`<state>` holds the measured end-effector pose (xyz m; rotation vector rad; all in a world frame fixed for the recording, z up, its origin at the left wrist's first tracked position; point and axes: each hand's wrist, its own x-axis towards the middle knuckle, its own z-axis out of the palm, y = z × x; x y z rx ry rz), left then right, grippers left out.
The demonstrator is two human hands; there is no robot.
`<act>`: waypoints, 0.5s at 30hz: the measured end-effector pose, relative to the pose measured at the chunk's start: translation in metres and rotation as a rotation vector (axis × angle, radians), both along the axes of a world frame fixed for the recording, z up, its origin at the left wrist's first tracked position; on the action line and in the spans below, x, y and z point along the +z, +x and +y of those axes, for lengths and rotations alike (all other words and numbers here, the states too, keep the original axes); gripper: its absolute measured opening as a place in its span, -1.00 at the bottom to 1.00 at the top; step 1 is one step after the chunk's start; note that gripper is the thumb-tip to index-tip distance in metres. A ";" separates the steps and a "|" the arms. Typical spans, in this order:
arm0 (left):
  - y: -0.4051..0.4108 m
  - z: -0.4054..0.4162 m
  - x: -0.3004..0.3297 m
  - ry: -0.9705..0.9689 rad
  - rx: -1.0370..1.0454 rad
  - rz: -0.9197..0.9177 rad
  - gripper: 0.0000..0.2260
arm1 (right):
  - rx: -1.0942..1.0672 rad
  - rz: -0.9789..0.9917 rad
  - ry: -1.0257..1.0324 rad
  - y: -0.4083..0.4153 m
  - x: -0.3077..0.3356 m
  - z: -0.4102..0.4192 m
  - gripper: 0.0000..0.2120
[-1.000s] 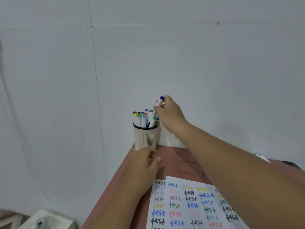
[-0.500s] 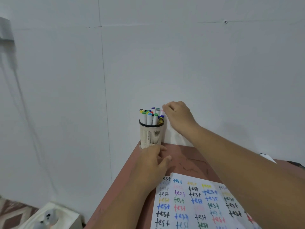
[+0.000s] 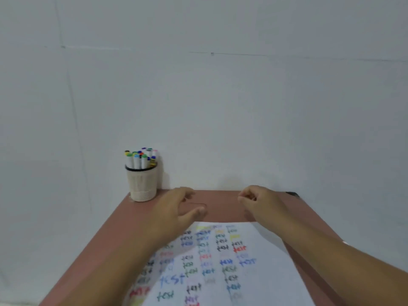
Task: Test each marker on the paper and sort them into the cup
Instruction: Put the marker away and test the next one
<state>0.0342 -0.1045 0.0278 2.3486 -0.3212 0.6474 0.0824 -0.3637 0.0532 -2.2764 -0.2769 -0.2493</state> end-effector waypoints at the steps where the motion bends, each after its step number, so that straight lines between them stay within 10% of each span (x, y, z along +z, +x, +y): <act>1: 0.000 -0.014 0.003 0.021 -0.021 0.037 -0.55 | -0.033 -0.015 -0.016 -0.004 -0.003 -0.014 -0.88; 15: 0.008 -0.133 -0.020 0.364 -0.011 0.242 -0.47 | -0.310 0.064 -0.345 0.009 -0.012 -0.088 -0.77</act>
